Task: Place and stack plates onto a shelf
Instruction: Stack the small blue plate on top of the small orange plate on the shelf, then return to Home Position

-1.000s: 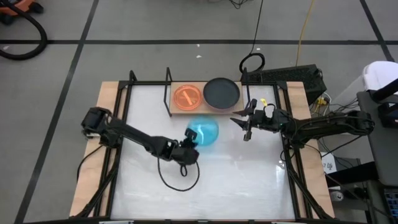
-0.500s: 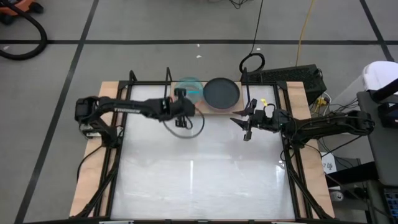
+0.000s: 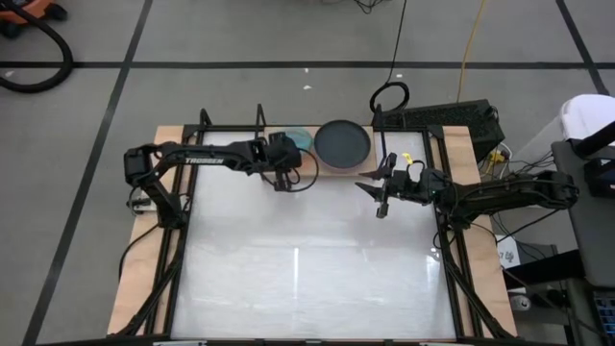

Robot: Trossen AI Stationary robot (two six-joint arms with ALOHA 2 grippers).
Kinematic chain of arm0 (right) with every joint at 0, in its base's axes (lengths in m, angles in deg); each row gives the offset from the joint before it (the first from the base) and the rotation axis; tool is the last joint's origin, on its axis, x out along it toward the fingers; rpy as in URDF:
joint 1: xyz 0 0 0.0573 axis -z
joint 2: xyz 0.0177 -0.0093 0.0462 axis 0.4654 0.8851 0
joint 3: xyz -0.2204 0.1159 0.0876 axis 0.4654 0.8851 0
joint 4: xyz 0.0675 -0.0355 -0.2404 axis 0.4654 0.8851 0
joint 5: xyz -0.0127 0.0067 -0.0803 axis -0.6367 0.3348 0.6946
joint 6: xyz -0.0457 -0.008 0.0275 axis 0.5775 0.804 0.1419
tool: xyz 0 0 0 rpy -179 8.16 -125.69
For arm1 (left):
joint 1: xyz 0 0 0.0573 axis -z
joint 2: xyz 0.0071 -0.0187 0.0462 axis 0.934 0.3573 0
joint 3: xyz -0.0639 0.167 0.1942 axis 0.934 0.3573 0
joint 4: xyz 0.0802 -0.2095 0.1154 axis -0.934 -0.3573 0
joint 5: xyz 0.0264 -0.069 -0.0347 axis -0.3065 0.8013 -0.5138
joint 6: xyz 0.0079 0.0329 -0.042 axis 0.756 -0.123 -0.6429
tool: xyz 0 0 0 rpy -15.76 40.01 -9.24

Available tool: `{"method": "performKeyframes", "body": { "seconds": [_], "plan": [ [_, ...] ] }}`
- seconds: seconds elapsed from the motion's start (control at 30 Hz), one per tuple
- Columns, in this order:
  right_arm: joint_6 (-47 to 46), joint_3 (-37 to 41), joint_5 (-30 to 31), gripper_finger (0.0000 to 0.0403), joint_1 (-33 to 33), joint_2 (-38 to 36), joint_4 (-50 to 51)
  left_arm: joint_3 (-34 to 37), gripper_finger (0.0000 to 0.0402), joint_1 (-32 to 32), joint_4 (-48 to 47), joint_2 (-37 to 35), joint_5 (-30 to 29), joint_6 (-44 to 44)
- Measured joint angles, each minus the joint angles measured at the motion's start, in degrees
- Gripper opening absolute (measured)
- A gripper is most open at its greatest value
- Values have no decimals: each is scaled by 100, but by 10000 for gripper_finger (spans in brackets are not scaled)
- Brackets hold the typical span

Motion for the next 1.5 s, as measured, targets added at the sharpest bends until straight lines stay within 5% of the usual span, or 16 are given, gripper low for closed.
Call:
{"method": "performKeyframes", "body": {
  "seconds": [0.3, 0.6, 0.73, 0.9, 1.13, 1.33, 1.5],
  "plan": [
    [-39, 0, 1, 118, 1, 0, 30, 0, 31, 33, -128, 38, 2, -206],
    [-31, 0, 14, 118, -1, 0, 46, 0, 166, 98, -286, -7, 30, -465],
    [-14, 0, 10, 118, 0, 0, 46, -156, 197, 272, -444, -376, 45, -1308],
    [0, 0, 1, 118, 1, 0, 50, -572, 202, 807, -749, -1352, 634, -2215],
    [2, -2, -47, 118, -18, -447, 549, -260, 202, 2036, -172, -3047, 183, -2182],
    [7, 0, -45, 118, -18, -1678, 1518, 1020, 202, 3020, 443, -4472, -795, -2230],
    [111, 0, -43, 118, -18, -2728, 2409, 2496, 202, 3319, 1551, -5590, -917, -2374]
  ]
}}
